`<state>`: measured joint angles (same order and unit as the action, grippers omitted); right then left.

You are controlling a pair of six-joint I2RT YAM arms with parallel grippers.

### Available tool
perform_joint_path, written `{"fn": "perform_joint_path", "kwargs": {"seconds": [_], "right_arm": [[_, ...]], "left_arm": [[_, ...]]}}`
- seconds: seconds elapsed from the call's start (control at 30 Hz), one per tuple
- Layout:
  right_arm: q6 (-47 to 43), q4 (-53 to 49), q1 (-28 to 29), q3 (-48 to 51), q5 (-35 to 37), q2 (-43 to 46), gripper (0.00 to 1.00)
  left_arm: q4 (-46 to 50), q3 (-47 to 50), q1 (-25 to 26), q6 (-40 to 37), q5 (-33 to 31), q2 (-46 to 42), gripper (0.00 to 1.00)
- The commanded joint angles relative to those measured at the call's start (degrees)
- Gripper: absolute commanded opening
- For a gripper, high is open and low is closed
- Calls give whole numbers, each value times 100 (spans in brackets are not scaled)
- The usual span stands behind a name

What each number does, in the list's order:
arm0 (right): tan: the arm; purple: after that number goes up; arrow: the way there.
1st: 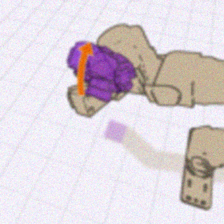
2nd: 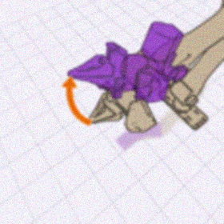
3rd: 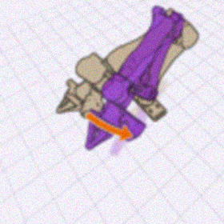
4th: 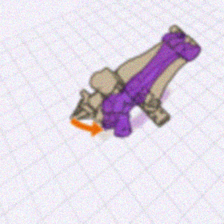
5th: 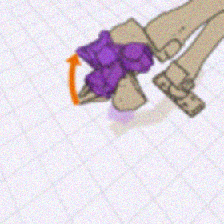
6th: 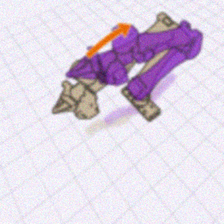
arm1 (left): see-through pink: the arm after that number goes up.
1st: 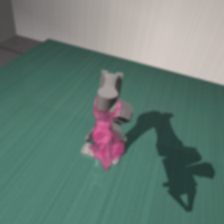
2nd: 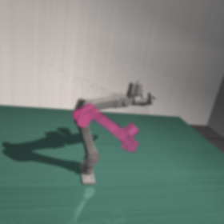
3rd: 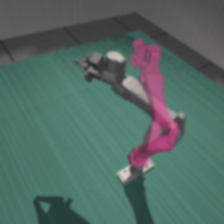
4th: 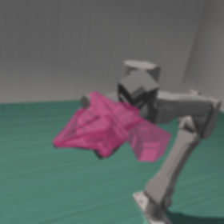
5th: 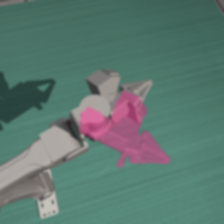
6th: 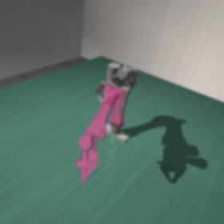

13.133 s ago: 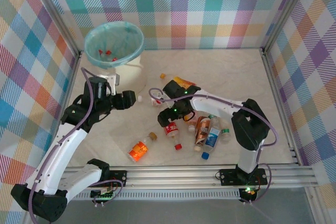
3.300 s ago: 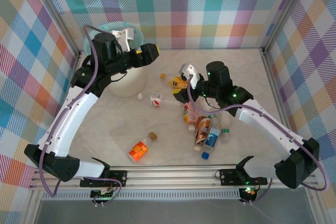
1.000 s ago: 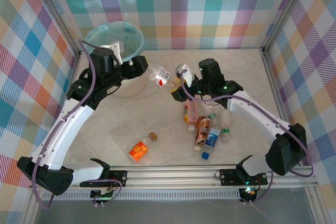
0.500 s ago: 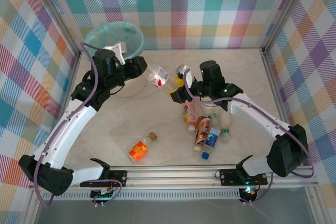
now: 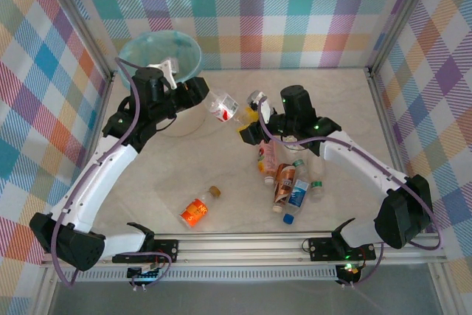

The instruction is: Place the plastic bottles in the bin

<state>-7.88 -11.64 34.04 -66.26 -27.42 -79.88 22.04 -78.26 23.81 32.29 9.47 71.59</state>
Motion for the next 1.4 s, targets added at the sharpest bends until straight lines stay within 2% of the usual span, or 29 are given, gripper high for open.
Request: {"fn": "perform_joint_path", "kwargs": {"seconds": [0.0, 0.07, 0.17, 0.37, 0.47, 0.5, 0.63, 0.67, 0.8, 1.1, 1.23, 1.37], "right_arm": [[-227, 405, 85, -100, -361, 34, 57], [-240, 378, 85, -97, -353, 10, 57], [-247, 312, 102, -106, -340, -36, 57], [-223, 287, 113, -137, -265, -119, 58], [-223, 195, 129, -200, -161, -182, 57], [-214, 178, 129, -212, -126, -194, 57], [-197, 131, 129, -231, 11, -243, 58], [-197, 106, 129, -243, 45, -264, 58], [-166, 73, 131, -244, 71, -291, 57], [-153, 87, 138, -226, 61, -215, 62], [-128, 46, 148, -372, 102, -173, 75], [-59, -159, 164, -617, 347, -87, 99]], "left_arm": [[63, -110, -8, 11, 200, 136, 49], [21, -94, -8, 61, 251, 152, 50], [-105, -63, -8, 154, 395, 153, 58], [-248, -32, -8, 266, 551, 169, 58], [-265, -40, -9, 309, 616, 180, 71], [-262, -40, -8, 304, 610, 167, 72], [-249, -31, -8, 299, 526, 97, 72], [-268, -10, -8, 287, 495, 79, 69], [-262, 20, -8, 262, 449, 65, 50], [-71, 24, -8, 184, 171, 18, 26], [88, -235, -17, 3, 2, 2, 12], [327, -815, -26, -213, -282, 120, 2]]}}
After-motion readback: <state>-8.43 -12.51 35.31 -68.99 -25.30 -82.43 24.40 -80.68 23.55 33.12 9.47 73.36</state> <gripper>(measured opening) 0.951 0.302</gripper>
